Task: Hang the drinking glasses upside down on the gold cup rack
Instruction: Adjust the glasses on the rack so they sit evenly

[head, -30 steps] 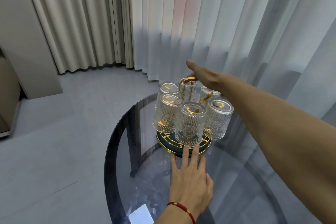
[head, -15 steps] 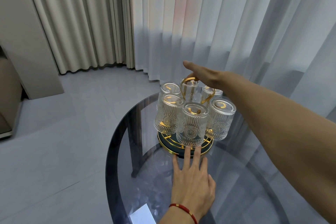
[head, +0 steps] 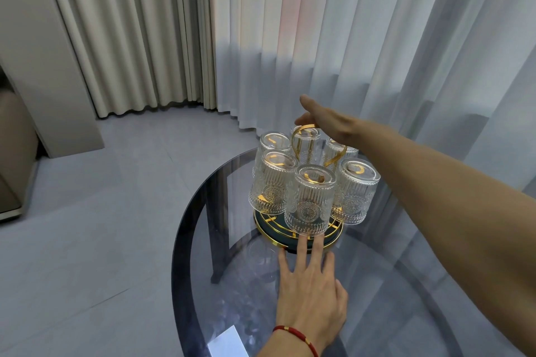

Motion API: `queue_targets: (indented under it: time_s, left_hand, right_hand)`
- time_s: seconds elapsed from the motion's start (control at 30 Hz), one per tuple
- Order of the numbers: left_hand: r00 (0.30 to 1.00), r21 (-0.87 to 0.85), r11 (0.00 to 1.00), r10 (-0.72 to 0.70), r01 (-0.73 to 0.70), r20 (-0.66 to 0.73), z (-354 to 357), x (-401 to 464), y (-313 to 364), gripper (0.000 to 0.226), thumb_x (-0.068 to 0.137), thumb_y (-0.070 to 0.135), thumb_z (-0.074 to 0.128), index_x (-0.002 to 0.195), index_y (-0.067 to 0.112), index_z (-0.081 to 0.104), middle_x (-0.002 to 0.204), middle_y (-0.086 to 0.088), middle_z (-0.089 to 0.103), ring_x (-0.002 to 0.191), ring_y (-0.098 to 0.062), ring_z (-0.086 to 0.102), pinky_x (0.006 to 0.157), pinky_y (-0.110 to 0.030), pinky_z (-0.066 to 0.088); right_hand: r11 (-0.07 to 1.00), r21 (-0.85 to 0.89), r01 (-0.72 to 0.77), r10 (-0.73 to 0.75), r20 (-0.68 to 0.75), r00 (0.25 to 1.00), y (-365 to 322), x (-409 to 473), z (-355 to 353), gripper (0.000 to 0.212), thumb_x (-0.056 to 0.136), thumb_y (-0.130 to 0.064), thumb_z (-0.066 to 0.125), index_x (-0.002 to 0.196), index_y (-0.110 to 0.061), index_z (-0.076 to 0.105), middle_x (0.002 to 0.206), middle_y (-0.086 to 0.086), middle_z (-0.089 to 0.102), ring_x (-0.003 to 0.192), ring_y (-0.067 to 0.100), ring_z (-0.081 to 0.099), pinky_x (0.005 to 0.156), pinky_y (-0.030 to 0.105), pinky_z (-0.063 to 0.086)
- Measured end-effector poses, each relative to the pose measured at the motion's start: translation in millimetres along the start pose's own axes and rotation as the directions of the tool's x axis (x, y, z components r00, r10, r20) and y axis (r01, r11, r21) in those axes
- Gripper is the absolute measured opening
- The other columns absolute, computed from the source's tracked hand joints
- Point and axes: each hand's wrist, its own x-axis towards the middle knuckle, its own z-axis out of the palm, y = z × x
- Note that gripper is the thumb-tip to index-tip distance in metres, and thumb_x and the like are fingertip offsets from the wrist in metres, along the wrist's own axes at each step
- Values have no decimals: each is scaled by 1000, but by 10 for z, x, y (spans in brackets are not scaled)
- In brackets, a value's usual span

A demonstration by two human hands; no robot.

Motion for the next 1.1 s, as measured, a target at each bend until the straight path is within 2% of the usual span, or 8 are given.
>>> queue_targets:
  time_s: [0.13, 0.33, 0.43, 0.5, 0.6, 0.77, 0.87, 1.1]
  left_hand:
    - [999, -5, 1000, 4, -4, -40, 13, -11, 1, 58, 94, 44, 34, 147, 22, 41, 167, -4, 11, 152, -33, 1, 114, -70, 5]
    - [997, -2, 1000, 15, -15, -72, 20, -10, -1, 58, 92, 46, 35, 144, 22, 46, 166, -5, 17, 152, -35, 6, 113, -71, 7]
    - [998, -8, 1000, 13, -14, -69, 9, -18, -4, 57, 91, 46, 39, 142, 23, 50, 165, -5, 21, 151, -35, 12, 112, -72, 8]
    - [997, 6, 1000, 16, -16, -82, -5, -33, -7, 52, 87, 45, 48, 132, 22, 60, 160, -6, 35, 147, -36, 27, 109, -73, 22]
    - [991, 48, 999, 23, -17, -131, 0, -35, -9, 47, 79, 46, 59, 119, 23, 69, 149, -6, 52, 138, -36, 45, 100, -73, 37]
    - [983, 34, 999, 33, -27, -179, 49, -22, -19, 50, 86, 43, 50, 128, 21, 61, 157, -6, 39, 145, -37, 30, 106, -75, 27]
    - [983, 22, 999, 33, -29, -179, 69, -22, -22, 51, 87, 43, 48, 131, 20, 59, 160, -6, 34, 147, -37, 25, 107, -75, 24]
    - [991, 5, 1000, 31, -31, -133, 69, -20, -32, 54, 91, 42, 40, 139, 20, 51, 164, -6, 24, 150, -37, 14, 111, -75, 14]
  right_hand:
    - [993, -26, 117, -119, -109, 987, -64, -105, -22, 83, 102, -64, 9, 138, -11, 61, 147, 9, 57, 133, 26, 50, 117, 47, 31]
    - [939, -191, 284, -308, -106, 945, -192, -237, -10, 68, 107, -49, 19, 119, -11, 74, 132, 8, 69, 108, 16, 59, 83, 22, 38]
    - [906, -320, 276, -280, 33, 959, -262, -256, 52, 74, 103, -57, 14, 121, -18, 74, 140, 9, 64, 121, 22, 56, 100, 38, 39]
    - [886, -406, 225, -200, 103, 974, -310, -243, 84, 81, 97, -68, 8, 124, -27, 72, 150, 7, 55, 136, 27, 48, 114, 52, 28]
    - [853, -496, 162, -119, 117, 986, -378, -188, 97, 87, 90, -76, 2, 129, -37, 68, 158, 5, 46, 145, 29, 36, 117, 58, 14]
    - [862, -502, 71, -8, 127, 992, -459, -132, 95, 95, 77, -88, 3, 135, -43, 62, 166, 5, 33, 151, 30, 27, 119, 59, 15]
    - [882, -468, 61, 17, 161, 987, -515, -119, 116, 93, 80, -86, 7, 140, -39, 60, 166, 6, 32, 151, 31, 27, 117, 59, 23]
    - [848, -528, 46, 31, 137, 990, -615, -58, 182, 92, 83, -83, 10, 149, -33, 50, 165, 10, 33, 150, 33, 30, 116, 56, 22]
